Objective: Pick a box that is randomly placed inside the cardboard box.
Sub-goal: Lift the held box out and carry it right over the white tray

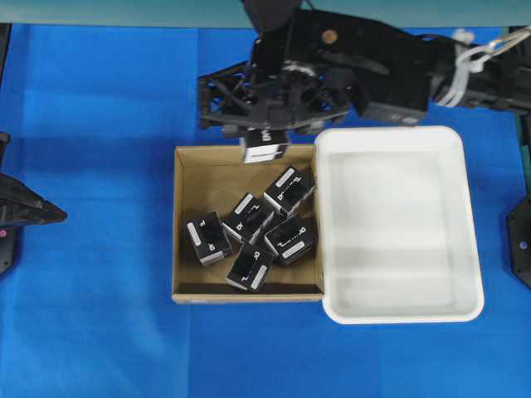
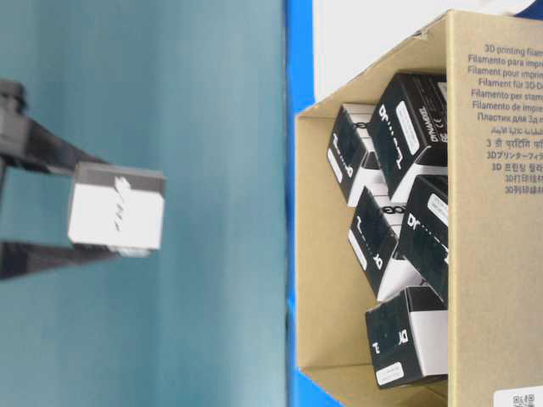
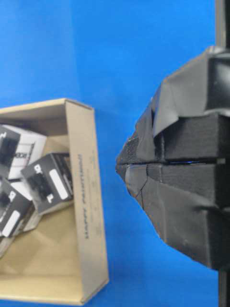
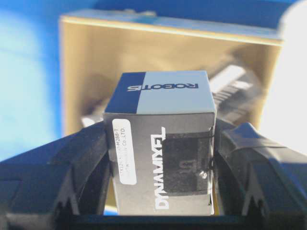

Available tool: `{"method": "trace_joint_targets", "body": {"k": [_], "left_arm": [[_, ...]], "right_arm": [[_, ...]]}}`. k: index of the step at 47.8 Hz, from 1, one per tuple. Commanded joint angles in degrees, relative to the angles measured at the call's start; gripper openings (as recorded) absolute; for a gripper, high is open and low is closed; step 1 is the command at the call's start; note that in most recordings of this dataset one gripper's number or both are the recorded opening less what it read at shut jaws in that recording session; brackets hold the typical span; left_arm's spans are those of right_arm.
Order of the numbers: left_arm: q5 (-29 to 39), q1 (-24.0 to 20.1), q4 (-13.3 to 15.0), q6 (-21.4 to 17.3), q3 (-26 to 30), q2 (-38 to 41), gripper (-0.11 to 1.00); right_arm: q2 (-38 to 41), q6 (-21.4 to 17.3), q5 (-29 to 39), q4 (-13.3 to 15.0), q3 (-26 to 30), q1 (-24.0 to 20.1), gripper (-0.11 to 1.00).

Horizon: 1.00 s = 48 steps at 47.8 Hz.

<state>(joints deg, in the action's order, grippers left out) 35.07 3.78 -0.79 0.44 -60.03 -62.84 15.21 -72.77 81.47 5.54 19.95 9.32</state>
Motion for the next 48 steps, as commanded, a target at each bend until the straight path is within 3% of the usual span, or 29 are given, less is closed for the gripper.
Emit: {"method": "trace_joint_targets", "body": {"k": [1,20,34,48], "left_arm": [[-0.26,0.09,-0.18,0.09,1.05,0.26,-0.07],[-0.26,0.09,-0.18,0.44,1.23,0.00,-0.07],[-0.44,0.09,-0.18,0.00,1.49,-0.26,-0.07],[-0.62,0.09,-0.18,0.00,1.58,-0.35,-0.07]], "right_arm": [[-1.93,0.88,2.46,0.35,0.09,0.09,0.63],[-9.14,1.76,4.92,0.44,-6.33,0.35,0.63],[-18.28,1.23,-2.20,0.35,-19.95,2.02,0.63],[-22.59,0.79,-9.76,0.18,-32.34,2.90,0.63]]}}
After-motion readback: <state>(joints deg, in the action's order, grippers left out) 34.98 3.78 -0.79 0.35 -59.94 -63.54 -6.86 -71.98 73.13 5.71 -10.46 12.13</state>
